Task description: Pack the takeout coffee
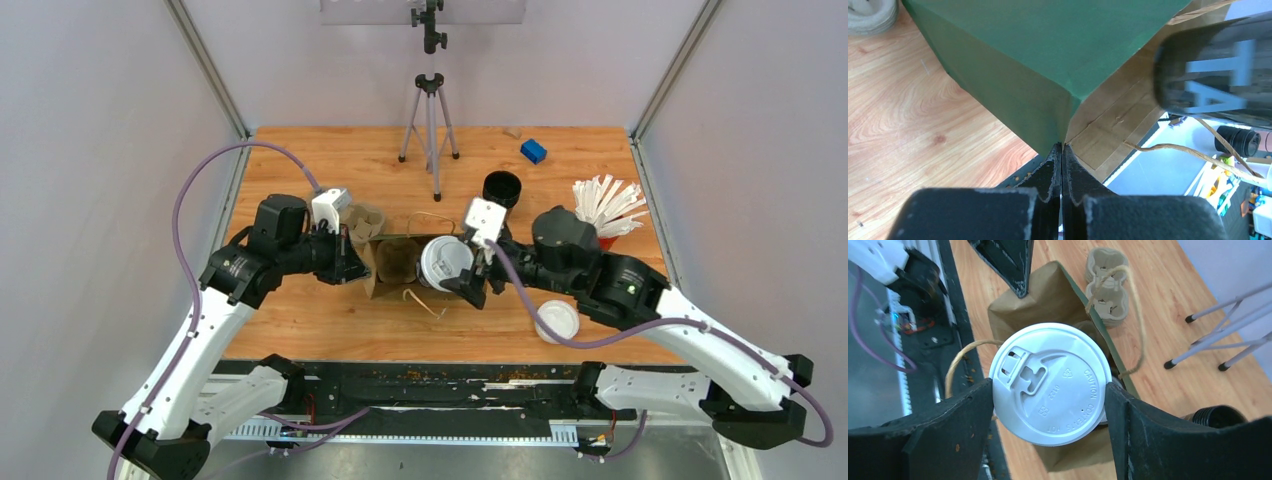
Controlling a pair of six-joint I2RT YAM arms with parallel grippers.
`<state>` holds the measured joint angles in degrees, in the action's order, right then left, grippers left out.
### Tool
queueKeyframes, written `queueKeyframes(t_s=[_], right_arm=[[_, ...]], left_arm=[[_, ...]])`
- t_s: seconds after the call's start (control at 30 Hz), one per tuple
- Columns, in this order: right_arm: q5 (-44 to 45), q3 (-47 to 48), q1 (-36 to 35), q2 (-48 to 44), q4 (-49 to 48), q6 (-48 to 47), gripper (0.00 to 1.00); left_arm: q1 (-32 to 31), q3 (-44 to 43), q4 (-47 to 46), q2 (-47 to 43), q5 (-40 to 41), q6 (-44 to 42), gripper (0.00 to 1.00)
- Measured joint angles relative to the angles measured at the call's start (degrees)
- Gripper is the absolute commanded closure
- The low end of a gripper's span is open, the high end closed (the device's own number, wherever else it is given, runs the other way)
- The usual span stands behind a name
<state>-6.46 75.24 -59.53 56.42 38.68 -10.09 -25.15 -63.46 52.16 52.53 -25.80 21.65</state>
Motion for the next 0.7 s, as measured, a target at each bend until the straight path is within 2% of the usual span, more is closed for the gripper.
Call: queueKeyframes(t_s=[0.3, 0.7], right_arm=[[0.35, -8.24, -2.29, 6.73, -8.00, -17.55, 0.31], [-3.23, -13.46, -3.30, 12.44, -17.62, -35.78, 0.32]], left_arm=[[0.00, 0.00, -1.46, -1.11, -1.90, -1.64, 1.00], [0.00, 1.66, -2.73, -1.77, -4.35, -2.99, 1.00]])
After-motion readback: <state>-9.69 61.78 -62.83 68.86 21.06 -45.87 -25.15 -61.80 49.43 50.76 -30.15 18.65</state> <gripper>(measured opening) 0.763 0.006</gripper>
